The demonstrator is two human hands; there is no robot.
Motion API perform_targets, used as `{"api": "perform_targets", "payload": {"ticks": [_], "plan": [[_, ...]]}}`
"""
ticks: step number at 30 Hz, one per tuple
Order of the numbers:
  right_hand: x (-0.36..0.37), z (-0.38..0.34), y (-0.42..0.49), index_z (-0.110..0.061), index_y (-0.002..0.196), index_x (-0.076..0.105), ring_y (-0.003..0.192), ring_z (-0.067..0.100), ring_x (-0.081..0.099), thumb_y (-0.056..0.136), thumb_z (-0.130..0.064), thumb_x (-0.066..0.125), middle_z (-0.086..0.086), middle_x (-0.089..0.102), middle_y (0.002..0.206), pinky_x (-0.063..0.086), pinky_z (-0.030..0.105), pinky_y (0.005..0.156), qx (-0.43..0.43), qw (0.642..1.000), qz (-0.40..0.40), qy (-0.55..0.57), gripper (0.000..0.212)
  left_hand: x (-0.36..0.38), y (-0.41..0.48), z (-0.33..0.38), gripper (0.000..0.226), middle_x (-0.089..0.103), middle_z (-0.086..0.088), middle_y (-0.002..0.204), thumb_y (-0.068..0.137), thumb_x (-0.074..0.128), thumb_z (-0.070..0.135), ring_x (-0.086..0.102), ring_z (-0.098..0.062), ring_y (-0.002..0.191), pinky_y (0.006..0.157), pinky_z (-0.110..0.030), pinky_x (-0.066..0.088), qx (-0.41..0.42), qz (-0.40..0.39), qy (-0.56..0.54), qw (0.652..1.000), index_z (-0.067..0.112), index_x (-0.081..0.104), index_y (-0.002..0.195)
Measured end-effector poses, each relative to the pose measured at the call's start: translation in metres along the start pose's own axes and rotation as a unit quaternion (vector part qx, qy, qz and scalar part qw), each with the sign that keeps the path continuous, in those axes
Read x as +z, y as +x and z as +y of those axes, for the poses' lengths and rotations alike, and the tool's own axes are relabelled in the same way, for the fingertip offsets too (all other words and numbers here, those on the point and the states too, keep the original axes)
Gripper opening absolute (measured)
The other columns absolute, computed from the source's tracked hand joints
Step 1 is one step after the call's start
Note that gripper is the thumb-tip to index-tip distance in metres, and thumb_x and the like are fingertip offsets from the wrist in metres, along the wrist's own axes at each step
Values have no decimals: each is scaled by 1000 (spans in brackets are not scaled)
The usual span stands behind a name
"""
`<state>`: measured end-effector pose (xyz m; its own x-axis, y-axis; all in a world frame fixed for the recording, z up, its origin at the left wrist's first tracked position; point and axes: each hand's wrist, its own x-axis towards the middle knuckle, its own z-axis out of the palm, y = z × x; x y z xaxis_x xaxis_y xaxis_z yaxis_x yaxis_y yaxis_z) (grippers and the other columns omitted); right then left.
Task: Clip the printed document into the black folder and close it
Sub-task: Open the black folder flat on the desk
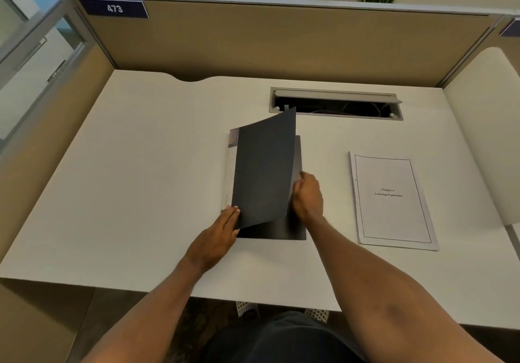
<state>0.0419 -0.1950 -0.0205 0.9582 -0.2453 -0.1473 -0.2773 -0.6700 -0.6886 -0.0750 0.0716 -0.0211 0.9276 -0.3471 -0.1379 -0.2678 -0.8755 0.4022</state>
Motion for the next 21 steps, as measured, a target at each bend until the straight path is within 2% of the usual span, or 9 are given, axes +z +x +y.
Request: {"api": "perform_targets", "payload": {"ticks": [1,3,5,7,9,14,17,19,21], "plan": [[5,-3,-4,-22,136,47,121,28,58,104,-37,39,6,54,141,52,44,99,-58,996,-39,-49,36,0,-3,1,81,21,-2,170,99,3,61,32,-21,152,117,-28,32,-13,7,-34,999,13,22,161],[20,-9,-13,-24,152,31,137,29,45,100,-41,51,5,36,159,48,46,108,-173,963,-124,-164,58,-3,-10,4,76,17,2,170,100,9,59,29,-18,154,119,-23,26,-36,26,-94,995,16,17,162],[36,-18,-20,-25,160,12,151,30,26,97,-48,56,4,14,169,36,49,119,-215,932,-174,-233,80,-5,-18,8,61,17,4,170,108,26,41,27,-15,154,120,-20,23,-68,48,-149,985,17,16,163],[47,-27,-27,-28,161,5,155,30,14,95,-56,55,6,5,170,25,50,124,-215,918,-197,-269,87,-8,-25,13,57,21,7,169,109,35,22,28,-9,152,118,-12,20,-106,72,-205,970,20,17,163],[53,-34,-32,-30,161,4,156,32,10,94,-59,56,7,3,170,19,49,126,-218,900,-220,-306,90,-9,-30,16,56,29,8,166,109,38,17,32,-4,148,115,-6,23,-132,110,-244,954,22,23,162],[57,-43,-35,-31,161,12,156,34,8,92,-58,59,10,6,170,18,49,125,-220,878,-232,-357,88,-8,-34,16,50,53,1,152,104,52,15,50,-13,139,112,-24,42,-189,211,-291,914,18,44,153],[60,-44,-34,-31,161,13,156,33,8,91,-58,61,9,7,170,19,49,125,-215,879,-234,-357,89,-16,-35,21,39,61,6,141,104,53,15,60,-13,126,106,-30,52,-199,254,-330,887,19,54,143],[61,-44,-34,-33,160,13,156,33,8,91,-57,61,8,6,170,18,49,125,-208,880,-235,-357,88,-22,-36,24,27,63,8,132,105,53,16,65,-10,114,99,-22,55,-209,290,-345,868,22,59,130],[62,-44,-34,-33,161,11,156,32,7,91,-57,61,7,5,170,18,49,125,-199,881,-237,-357,89,-29,-34,22,21,68,-1,127,104,56,17,69,-12,102,87,-12,56,-234,327,-363,841,13,63,123]]}}
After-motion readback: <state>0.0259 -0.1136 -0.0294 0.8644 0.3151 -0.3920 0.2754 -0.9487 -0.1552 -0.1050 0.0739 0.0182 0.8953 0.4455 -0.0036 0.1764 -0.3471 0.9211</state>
